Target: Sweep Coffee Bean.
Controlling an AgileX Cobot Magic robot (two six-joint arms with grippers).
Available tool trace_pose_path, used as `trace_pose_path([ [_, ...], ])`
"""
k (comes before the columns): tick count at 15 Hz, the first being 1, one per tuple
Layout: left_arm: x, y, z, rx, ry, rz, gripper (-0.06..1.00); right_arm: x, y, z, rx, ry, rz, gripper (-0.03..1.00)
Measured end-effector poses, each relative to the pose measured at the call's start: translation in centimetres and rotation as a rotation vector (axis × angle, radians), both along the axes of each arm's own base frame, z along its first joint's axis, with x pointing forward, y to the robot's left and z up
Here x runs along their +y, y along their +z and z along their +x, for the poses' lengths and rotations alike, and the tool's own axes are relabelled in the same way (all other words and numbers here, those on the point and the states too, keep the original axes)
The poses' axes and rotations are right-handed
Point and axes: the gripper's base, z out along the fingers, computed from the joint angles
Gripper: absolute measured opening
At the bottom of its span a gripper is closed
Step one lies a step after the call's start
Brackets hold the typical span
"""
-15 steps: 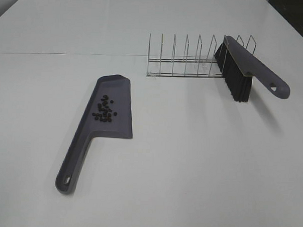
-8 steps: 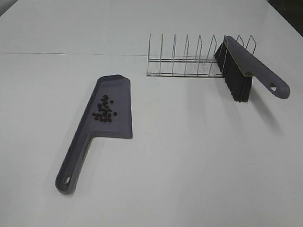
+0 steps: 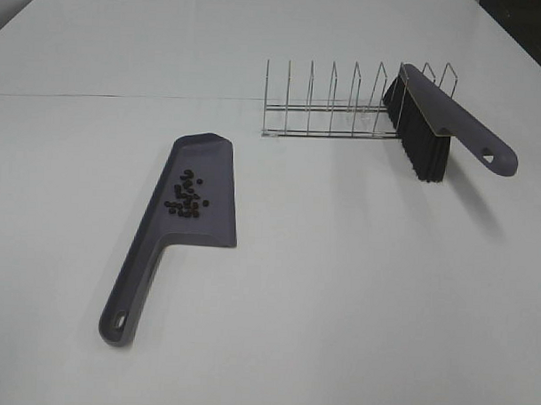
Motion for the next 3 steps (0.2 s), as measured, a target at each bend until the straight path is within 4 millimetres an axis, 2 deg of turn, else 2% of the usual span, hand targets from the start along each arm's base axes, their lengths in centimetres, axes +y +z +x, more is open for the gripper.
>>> trace_pose_path([
  [3, 0.00, 0.00, 0.00, 0.000, 0.000, 0.000, 0.69, 0.01, 0.00, 0.00, 0.000, 0.001, 0.001, 0.66],
])
